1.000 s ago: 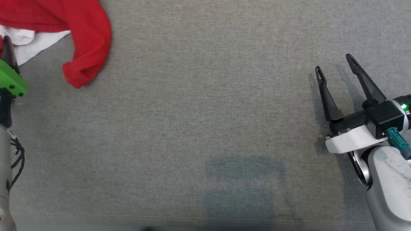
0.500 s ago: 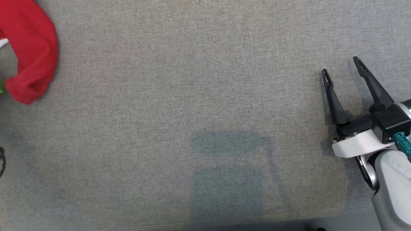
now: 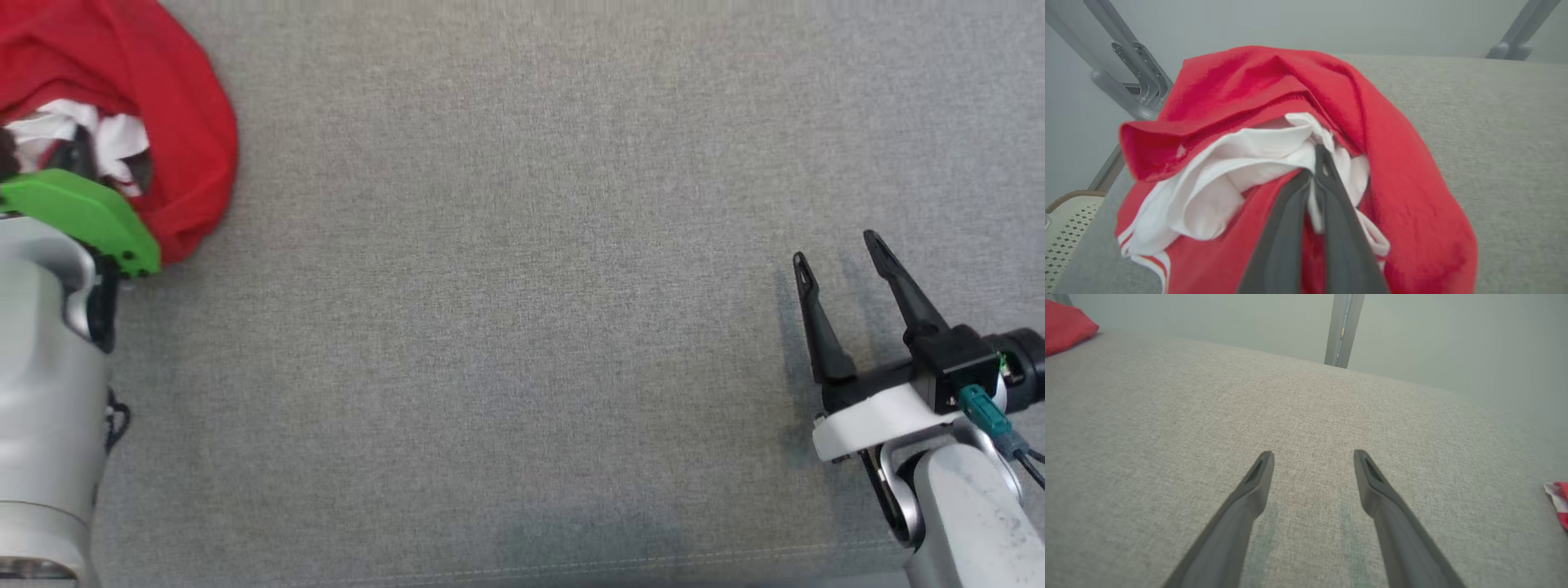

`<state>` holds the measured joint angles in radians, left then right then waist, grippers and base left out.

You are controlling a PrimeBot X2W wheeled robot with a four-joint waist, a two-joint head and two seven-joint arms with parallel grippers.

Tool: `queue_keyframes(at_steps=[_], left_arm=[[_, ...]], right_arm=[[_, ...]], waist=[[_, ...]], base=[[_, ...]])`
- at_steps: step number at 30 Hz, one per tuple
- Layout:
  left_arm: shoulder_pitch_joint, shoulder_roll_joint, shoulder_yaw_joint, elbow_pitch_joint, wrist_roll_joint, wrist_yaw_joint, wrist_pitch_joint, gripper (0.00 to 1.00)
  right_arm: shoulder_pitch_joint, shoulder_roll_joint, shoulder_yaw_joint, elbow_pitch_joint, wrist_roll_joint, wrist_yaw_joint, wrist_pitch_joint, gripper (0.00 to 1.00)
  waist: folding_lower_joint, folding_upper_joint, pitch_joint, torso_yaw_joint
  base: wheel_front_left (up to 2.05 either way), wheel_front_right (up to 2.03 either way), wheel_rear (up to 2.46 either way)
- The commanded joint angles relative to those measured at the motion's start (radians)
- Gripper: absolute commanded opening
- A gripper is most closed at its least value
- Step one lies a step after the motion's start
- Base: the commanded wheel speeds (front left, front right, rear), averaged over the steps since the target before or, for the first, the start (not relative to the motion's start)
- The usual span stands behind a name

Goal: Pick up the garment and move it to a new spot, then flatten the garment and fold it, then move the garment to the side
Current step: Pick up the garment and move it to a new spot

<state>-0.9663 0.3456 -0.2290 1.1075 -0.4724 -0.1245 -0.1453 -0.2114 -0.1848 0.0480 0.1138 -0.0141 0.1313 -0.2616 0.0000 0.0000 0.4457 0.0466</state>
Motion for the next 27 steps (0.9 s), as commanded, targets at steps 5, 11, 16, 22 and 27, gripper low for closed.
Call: queue_keyframes(at_steps=[5,11,16,22,27], left_arm=[[0.105,-0.107,-0.147,-0.209,0.005,-0.007,0.026,0.0],[0.224,-0.179,-0.264,-0.484,-0.034,-0.007,0.125,0.0],[0.369,-0.225,-0.383,-0.736,-0.043,0.004,0.269,0.0],[0.509,-0.256,-0.488,-0.865,-0.053,0.041,0.362,0.0],[0.568,-0.243,-0.494,-0.773,-0.051,0.076,0.352,0.2]], right_arm=[[0.093,0.057,-0.039,0.01,0.013,-0.001,-0.004,1.0],[0.134,0.093,-0.065,0.004,0.018,-0.001,-0.004,1.0],[0.15,0.112,-0.067,-0.002,0.016,-0.001,-0.004,1.0],[0.163,0.124,-0.072,-0.001,0.016,-0.001,-0.004,1.0],[0.158,0.129,-0.061,0.01,0.022,-0.001,-0.004,1.0]], waist=[[0.0,0.0,-0.225,0.027],[0.0,0.0,-0.298,0.002],[0.0,0.0,-0.324,-0.052],[0.0,0.0,-0.32,-0.124],[0.0,0.0,-0.309,-0.17]], base=[[0.0,0.0,0.0],[0.0,0.0,0.0],[0.0,0.0,0.0],[0.0,0.0,0.0],[0.0,0.0,0.0]])
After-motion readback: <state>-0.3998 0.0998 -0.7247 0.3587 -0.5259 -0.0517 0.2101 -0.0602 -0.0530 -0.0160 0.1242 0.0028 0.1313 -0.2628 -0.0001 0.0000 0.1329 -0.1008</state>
